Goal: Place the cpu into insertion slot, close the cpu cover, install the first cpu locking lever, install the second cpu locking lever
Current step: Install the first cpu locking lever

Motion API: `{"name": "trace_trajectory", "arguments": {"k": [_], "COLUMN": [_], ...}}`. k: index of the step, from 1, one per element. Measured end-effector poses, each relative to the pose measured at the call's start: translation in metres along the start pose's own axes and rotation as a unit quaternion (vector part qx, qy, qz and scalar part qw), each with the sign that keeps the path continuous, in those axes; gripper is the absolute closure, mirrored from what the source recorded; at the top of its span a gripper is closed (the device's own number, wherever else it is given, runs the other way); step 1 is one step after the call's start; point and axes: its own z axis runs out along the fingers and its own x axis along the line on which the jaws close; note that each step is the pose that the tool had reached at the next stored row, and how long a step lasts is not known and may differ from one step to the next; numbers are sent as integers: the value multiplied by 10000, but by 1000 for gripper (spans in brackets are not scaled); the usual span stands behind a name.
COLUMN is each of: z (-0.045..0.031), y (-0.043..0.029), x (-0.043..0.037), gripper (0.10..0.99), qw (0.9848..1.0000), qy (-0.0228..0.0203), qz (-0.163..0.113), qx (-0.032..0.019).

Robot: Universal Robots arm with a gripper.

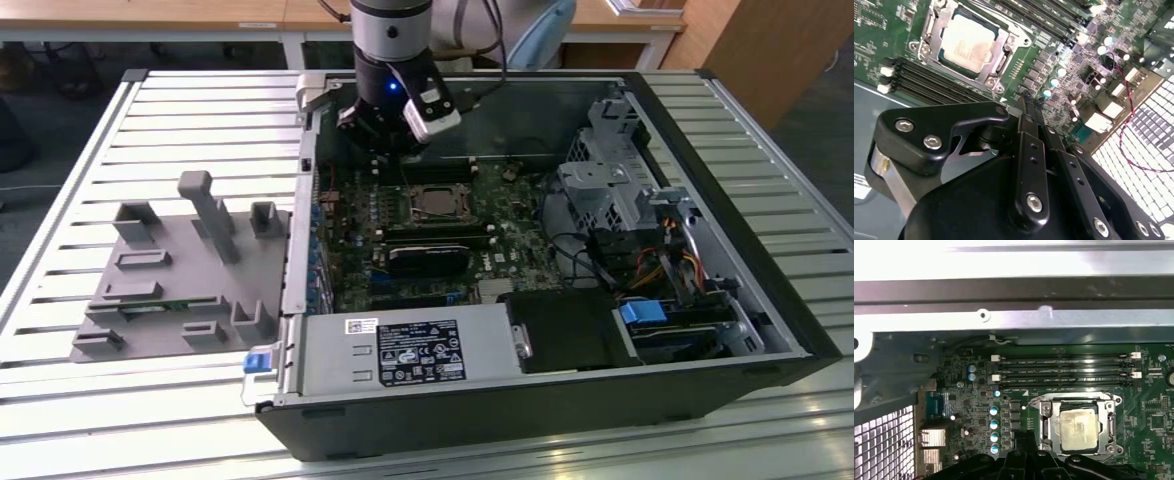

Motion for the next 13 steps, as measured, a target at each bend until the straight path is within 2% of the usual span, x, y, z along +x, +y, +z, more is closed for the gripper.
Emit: {"name": "trace_trajectory", "arguments": {"k": [13], "z": [1], "y": [54], "x": [89], "gripper": [980], "qw": [10000], "qy": [0], "qz": [0], "qx": [0]}}
